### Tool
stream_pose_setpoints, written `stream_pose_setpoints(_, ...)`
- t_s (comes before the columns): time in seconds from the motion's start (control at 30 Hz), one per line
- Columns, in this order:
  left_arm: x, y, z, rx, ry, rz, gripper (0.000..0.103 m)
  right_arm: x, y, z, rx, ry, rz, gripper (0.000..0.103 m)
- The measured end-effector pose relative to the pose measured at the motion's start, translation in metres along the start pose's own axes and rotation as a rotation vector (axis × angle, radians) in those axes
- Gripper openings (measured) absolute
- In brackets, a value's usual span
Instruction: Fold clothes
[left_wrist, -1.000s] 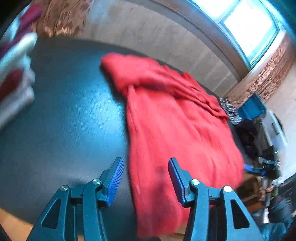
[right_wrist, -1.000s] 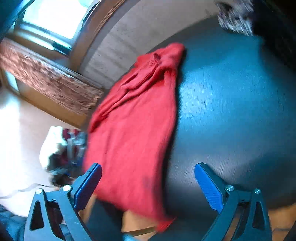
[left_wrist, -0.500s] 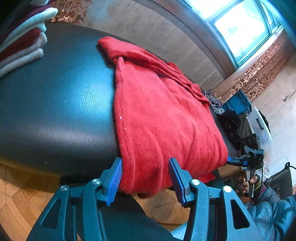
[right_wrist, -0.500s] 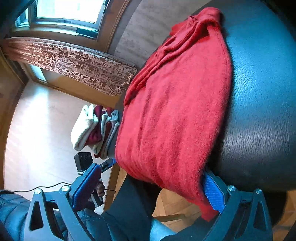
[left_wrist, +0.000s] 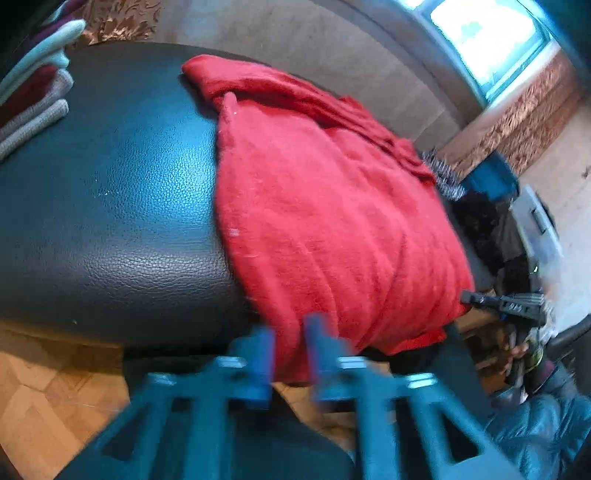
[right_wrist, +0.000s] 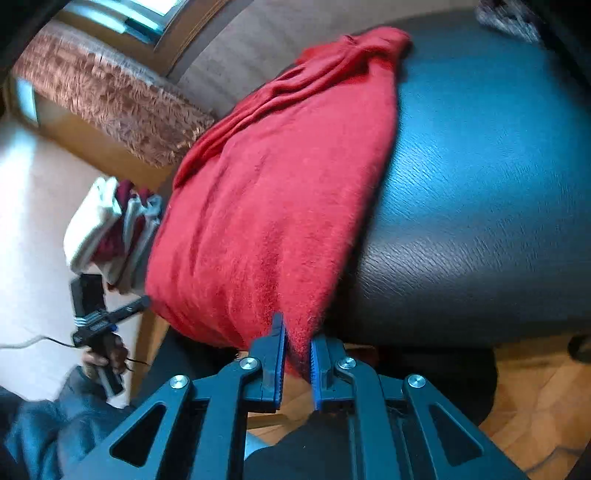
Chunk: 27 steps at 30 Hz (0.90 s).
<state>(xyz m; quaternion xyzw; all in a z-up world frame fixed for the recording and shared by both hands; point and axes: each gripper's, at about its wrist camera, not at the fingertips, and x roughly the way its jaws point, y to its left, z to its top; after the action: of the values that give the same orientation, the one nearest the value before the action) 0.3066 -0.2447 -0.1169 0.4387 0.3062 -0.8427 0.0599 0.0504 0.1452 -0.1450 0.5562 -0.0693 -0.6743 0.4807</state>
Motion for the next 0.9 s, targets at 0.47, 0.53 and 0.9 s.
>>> stream_pose_setpoints(0.47,0.006,-0.009,0.015,0.100,0.048,0.054,0.009,0.014,0.018,-0.012,-0.083,0.039,-0.068,0.027)
stream_pose_setpoints(0.53,0.006,-0.013,0.017,0.126,0.054,0.070,0.010,0.014,0.032,-0.004,-0.136,0.050,-0.074,0.028)
stream_pose_setpoints(0.9,-0.056,-0.001,0.042,0.096,-0.095,0.028,0.021,-0.044,0.034,0.019,-0.153,0.072,-0.204,0.065)
